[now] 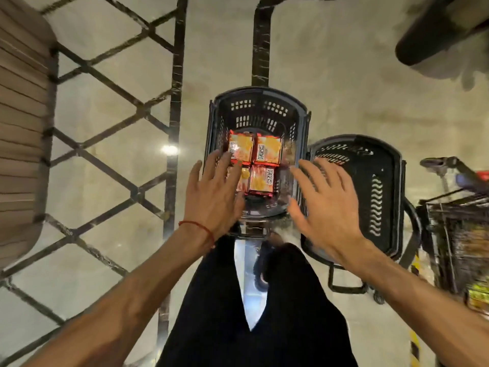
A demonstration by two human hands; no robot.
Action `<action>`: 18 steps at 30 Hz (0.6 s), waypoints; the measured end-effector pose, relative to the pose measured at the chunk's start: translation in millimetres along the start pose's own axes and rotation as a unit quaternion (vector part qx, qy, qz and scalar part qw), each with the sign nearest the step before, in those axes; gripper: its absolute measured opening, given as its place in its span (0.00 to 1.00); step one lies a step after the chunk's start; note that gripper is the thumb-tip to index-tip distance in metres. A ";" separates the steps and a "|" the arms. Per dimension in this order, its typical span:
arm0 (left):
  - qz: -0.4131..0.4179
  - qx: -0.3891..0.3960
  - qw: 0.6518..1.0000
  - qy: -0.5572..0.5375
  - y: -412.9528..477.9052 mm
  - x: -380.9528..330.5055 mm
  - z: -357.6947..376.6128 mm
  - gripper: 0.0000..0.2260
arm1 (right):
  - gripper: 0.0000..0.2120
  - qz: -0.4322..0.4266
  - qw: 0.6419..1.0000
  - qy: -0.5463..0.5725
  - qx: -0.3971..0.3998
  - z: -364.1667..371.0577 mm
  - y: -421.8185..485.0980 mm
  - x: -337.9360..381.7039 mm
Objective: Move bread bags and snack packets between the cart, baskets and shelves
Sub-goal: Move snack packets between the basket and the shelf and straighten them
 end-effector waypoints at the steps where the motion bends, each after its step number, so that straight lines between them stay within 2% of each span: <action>1: 0.005 0.004 1.000 -0.002 16.2 4.0 10.7 0.27 | 0.27 0.008 1.000 0.002 0.005 14.7 13.4 -3.6; 11: 0.009 0.042 0.996 -0.074 160.7 4.3 168.1 0.28 | 0.28 0.053 0.997 0.046 -0.006 193.9 115.5 -74.6; 18: 0.008 0.087 0.992 -0.086 216.8 -22.7 297.9 0.27 | 0.29 0.075 0.994 0.078 0.011 320.0 145.7 -127.9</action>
Point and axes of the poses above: each hand's wrist, its own y-axis towards the middle knuckle, its own z-axis out of the palm, x = y × z, the point moved 10 cm from there along y, towards the middle knuckle, and after that the axes turned 11 degrees about y, right-handed, at the moved point
